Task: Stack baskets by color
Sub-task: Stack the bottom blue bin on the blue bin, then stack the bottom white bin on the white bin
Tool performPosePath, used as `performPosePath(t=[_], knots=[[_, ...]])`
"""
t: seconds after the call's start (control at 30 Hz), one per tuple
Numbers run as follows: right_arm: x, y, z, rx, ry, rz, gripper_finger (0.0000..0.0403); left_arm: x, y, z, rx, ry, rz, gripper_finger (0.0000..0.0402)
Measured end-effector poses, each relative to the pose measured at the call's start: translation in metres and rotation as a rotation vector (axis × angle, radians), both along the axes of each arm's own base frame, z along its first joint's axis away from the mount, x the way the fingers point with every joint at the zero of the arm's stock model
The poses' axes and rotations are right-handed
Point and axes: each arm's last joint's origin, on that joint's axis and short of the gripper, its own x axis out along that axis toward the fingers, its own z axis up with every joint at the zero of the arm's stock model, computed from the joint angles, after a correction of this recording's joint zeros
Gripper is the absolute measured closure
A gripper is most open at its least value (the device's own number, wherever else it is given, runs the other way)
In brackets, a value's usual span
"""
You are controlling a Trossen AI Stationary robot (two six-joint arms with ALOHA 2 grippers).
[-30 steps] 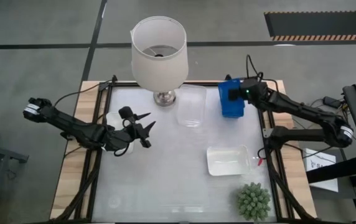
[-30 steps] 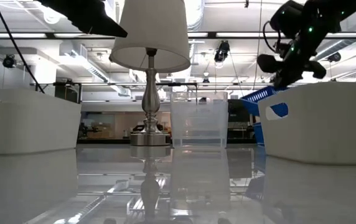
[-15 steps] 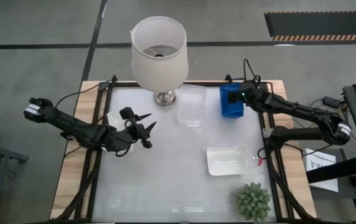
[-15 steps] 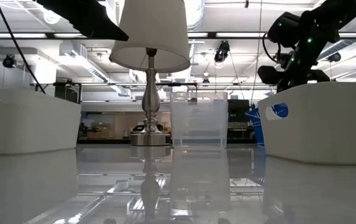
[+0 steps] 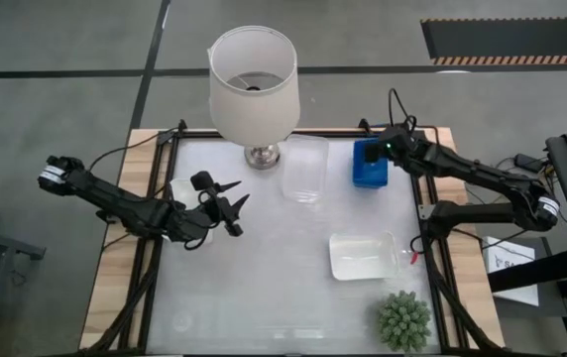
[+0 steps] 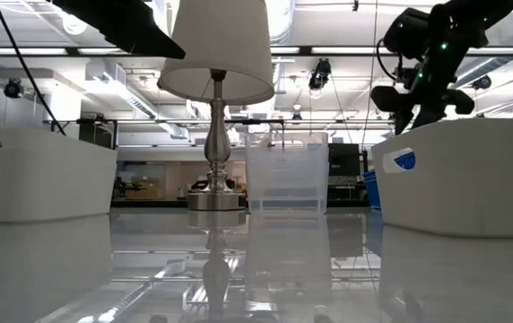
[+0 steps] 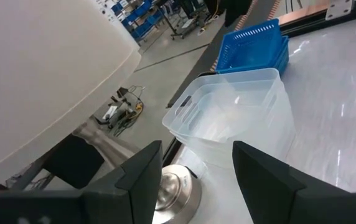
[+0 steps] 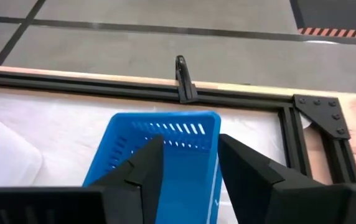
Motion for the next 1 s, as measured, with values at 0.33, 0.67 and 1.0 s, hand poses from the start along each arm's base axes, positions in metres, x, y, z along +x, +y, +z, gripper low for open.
performPosePath(t=[0.33, 0.67, 1.0], knots=[[-0.001, 0.002, -0.022, 0.077, 0.082, 0.034, 0.0340, 0.000, 0.000, 0.000, -0.018, -0.017, 0.005, 0.0222], [0.001, 0.000, -0.047, 0.141, 0.165, 0.037, 0.0394, 0.000, 0.000, 0.000, -0.037, -0.038, 0.009, 0.0222], [0.004, 0.012, -0.009, 0.065, 0.078, 0.171, 0.0394, 0.001, -0.001, -0.005, -0.108, -0.083, 0.009, 0.0222]])
